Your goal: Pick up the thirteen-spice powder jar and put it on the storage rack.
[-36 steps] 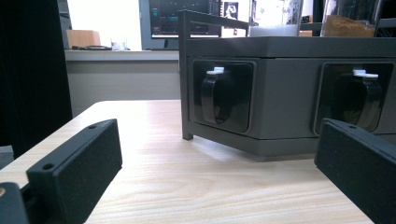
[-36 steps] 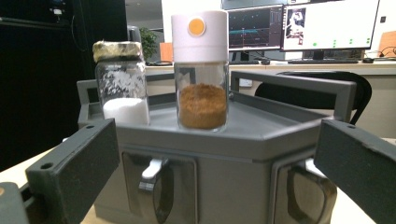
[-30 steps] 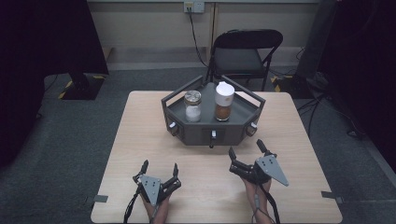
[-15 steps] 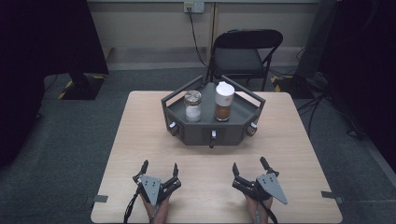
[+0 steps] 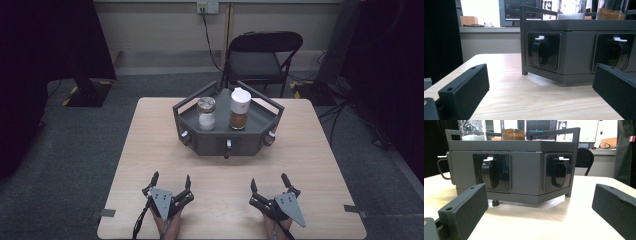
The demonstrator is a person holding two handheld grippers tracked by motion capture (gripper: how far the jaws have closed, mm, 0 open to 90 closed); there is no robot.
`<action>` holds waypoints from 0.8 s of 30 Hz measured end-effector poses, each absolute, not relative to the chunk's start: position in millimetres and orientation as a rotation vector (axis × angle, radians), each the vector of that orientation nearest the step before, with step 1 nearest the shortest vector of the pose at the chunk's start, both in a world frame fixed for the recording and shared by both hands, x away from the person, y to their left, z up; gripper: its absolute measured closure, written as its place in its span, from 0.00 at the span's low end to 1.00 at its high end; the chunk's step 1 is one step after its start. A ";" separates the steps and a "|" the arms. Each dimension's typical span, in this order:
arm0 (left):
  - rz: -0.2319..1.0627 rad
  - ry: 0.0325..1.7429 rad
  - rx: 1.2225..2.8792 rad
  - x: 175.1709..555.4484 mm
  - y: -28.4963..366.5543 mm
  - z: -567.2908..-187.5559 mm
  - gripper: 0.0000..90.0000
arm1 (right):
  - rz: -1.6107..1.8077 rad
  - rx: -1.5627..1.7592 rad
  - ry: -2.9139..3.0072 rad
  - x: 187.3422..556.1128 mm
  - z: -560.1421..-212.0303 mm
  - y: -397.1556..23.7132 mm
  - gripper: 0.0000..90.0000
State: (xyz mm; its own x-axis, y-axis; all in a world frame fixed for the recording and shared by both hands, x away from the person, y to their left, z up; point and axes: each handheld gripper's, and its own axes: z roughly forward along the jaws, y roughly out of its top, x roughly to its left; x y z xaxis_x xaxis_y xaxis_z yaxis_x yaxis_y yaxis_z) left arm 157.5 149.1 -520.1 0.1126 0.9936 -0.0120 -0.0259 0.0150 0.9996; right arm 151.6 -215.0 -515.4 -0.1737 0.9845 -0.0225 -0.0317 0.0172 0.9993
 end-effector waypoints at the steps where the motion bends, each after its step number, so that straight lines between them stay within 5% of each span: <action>1: 1.129 1.113 1.231 157.5 149.1 -520.1 0.00 | 1.338 1.084 1.324 151.5 -515.5 -215.3 0.00; 24: 1.129 1.113 1.230 157.5 149.1 -520.2 0.00 | 1.326 1.094 1.310 150.7 -515.6 -212.3 0.00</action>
